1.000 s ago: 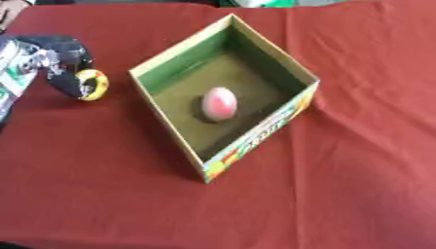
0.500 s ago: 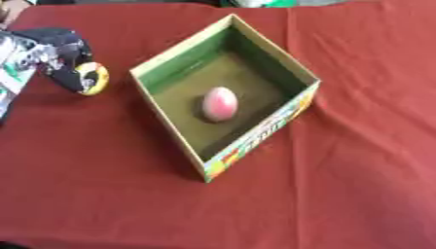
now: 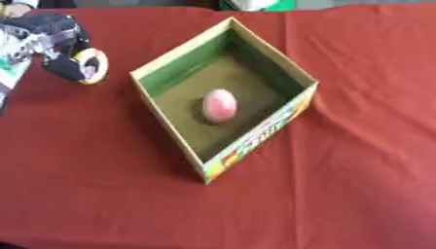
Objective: Pick up objects on the table and place them in the box.
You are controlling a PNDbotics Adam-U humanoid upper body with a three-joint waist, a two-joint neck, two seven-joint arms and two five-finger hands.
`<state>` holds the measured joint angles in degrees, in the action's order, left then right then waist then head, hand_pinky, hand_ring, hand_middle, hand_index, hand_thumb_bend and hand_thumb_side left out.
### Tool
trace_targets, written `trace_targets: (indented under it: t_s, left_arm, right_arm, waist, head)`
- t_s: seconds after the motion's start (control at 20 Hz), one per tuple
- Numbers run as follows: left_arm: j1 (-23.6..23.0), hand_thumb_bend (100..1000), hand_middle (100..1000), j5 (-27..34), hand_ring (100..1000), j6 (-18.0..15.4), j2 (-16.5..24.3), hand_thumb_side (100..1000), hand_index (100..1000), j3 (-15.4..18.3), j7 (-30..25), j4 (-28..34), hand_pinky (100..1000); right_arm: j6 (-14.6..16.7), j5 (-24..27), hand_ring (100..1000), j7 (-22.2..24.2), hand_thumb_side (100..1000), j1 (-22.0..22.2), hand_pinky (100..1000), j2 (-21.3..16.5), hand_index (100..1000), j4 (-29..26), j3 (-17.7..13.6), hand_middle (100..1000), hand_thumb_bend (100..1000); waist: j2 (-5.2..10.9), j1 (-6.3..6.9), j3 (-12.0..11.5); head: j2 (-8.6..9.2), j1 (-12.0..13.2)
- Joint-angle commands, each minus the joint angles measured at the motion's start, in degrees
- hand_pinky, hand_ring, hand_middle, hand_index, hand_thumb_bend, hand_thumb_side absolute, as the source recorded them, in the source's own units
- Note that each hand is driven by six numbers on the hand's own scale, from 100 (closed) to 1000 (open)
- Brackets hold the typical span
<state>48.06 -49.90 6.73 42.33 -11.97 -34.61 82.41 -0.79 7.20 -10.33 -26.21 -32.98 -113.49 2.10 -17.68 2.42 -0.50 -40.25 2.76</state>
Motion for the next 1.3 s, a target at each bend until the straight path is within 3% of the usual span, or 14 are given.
trace_targets:
  t_s: [0.05, 0.4, 0.45, 0.55, 0.75, 1.0, 1.3]
  left_arm:
    - [2.45, 100, 424, 2.1, 444, 0.46, 1.66, 334, 483, 2.14, 1.26, 5.45, 368]
    - [5.05, 100, 420, 6.27, 436, 0.26, -0.32, 351, 477, 1.15, 1.41, 13.93, 368]
    - [5.47, 100, 419, 6.71, 435, 0.26, -0.81, 401, 476, 0.94, 1.51, 14.81, 367]
    - [6.33, 100, 417, 7.44, 431, 0.26, -1.86, 363, 473, 0.49, 1.77, 16.49, 366]
    - [7.18, 100, 404, 9.55, 409, -0.05, -4.46, 401, 459, -0.49, 6.91, 19.88, 349]
    - [6.84, 100, 398, 14.52, 406, -1.17, -6.19, 412, 452, -3.69, 15.25, 20.03, 350]
    - [7.42, 100, 401, 15.34, 415, -4.12, -9.16, 383, 455, -7.52, 15.79, 16.48, 360]
  right_arm:
    - [-0.08, 0.41, 821, -0.25, 712, -0.57, 850, -0.82, 888, -1.1, -0.85, 730, 100]
    - [-0.03, 0.89, 821, -0.1, 709, -1.26, 849, -0.81, 888, -1.1, -0.61, 730, 100]
    - [-0.04, 0.96, 821, -0.12, 708, -1.34, 849, -0.77, 888, -1.1, -0.61, 730, 100]
    - [-0.06, 1.09, 822, -0.14, 707, -1.5, 849, -0.68, 888, -1.1, -0.6, 730, 100]
    - [-0.09, 1.39, 822, -0.15, 702, -1.91, 849, -0.46, 886, -1.1, -0.56, 729, 100]
    - [-0.12, 1.5, 822, 0.01, 704, -2.18, 848, -0.35, 886, -1.1, -0.48, 729, 100]
    - [-0.11, 1.55, 823, -0.05, 704, -2.5, 848, -0.14, 886, -1.1, -0.52, 728, 100]
  waist:
    - [1.61, 0.15, -0.24]
    - [1.99, 0.34, -0.23]
    - [2.02, 0.34, -0.17]
    - [2.08, 0.35, -0.06]
    - [2.1, 0.34, 0.01]
    - [1.89, 0.44, 0.04]
    - [1.65, 0.54, 0.08]
  head:
    - [0.31, -1.47]
    - [0.98, -2.93]
    - [1.12, -2.91]
    - [1.3, -2.81]
    - [1.48, -2.59]
    - [1.37, -2.47]
    - [1.01, -2.26]
